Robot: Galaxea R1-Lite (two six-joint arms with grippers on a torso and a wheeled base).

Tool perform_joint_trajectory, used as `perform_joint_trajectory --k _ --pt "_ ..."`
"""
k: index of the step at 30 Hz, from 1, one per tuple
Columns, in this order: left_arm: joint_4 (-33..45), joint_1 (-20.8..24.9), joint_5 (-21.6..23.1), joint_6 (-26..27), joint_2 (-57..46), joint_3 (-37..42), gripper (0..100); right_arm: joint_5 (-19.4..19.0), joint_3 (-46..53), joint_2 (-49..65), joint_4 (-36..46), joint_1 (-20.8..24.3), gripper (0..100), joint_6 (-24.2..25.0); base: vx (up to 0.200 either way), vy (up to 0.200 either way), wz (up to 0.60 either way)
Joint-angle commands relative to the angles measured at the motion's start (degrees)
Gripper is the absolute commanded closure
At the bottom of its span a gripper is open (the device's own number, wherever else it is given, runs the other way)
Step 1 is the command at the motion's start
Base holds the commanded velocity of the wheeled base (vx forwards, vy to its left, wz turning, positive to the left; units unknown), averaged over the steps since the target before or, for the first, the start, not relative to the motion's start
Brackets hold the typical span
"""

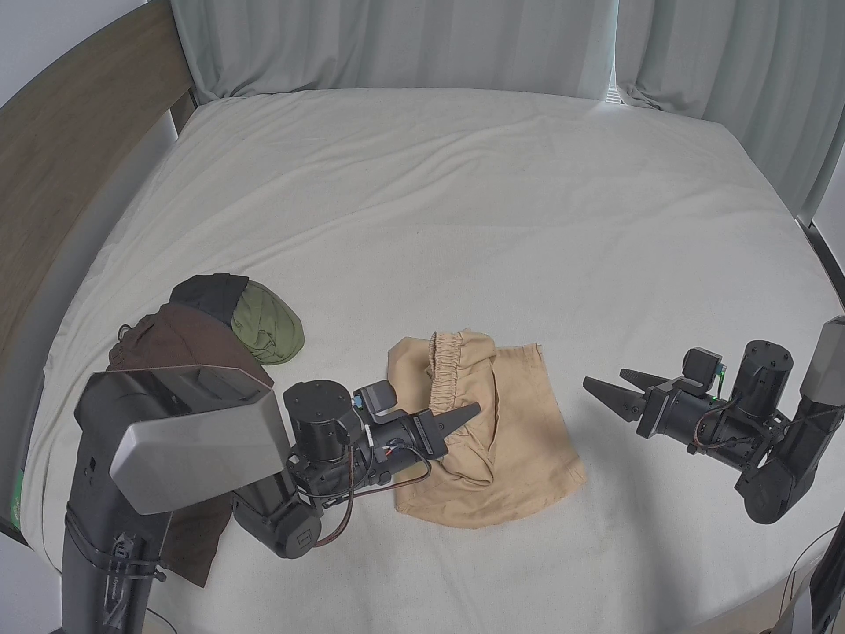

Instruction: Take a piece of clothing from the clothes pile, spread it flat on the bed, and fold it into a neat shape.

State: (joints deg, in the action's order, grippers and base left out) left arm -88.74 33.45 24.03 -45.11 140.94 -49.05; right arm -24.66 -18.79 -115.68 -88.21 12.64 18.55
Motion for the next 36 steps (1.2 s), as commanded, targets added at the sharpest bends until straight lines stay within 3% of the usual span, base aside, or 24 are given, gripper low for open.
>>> perform_joint_trajectory --k 1,24,25,36 --pt "0.0 0.7 0.0 -0.1 1.3 -0.1 100 0.0 0.1 -0.1 0.0 0.0 0 0.0 0.0 0.0 0.0" --pt "0.1 1.2 -0.5 0.2 3.8 -2.8 100 0.0 0.1 -0.3 0.0 0.1 0 -0.1 0.0 0.0 0.0" --pt "0.1 1.2 -0.6 0.3 3.8 -3.0 0 0.0 0.1 -0.2 0.0 0.1 0 -0.1 0.0 0.0 0.0" --pt "-0.1 0.9 -2.8 0.6 3.6 -4.7 0 0.0 0.2 -0.3 0.0 0.1 0 -0.1 0.0 0.0 0.0"
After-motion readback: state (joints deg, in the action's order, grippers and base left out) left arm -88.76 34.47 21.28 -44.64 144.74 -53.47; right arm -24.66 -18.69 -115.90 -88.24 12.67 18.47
